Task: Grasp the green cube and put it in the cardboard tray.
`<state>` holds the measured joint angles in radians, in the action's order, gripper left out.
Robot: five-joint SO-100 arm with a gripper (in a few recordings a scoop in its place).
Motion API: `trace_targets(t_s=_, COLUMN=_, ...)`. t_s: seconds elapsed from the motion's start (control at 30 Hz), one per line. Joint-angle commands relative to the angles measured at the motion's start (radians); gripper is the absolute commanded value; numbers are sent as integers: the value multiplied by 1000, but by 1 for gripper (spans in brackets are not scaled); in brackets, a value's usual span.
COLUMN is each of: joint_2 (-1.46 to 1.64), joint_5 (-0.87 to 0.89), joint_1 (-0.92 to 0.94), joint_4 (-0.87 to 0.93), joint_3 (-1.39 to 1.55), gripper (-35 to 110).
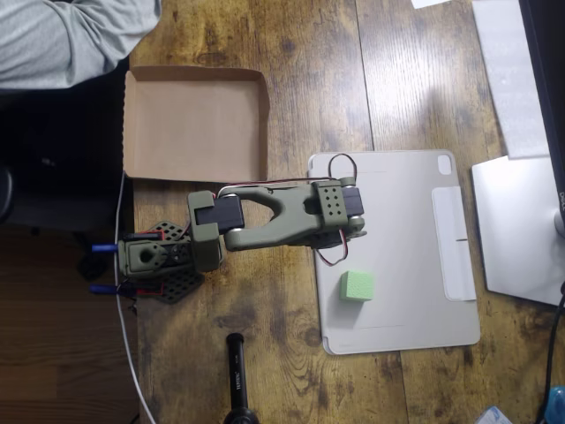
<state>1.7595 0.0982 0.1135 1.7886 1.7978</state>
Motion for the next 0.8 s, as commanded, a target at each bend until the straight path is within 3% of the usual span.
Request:
trace_targets(t_s=0.0, joint_2=18, joint_5=-95, joint_1=46, joint_4=5, joint_3=37, gripper=0)
trace_targets(t_s=0.47, joint_2=28, joint_5=-117, joint_1=64, joint_4=2, joint_3=5, gripper=0)
trace_targets(t_s=0.77, joint_2=-265, joint_5=-92, joint_1=284, joint_4=-9, joint_3=-449, gripper=0)
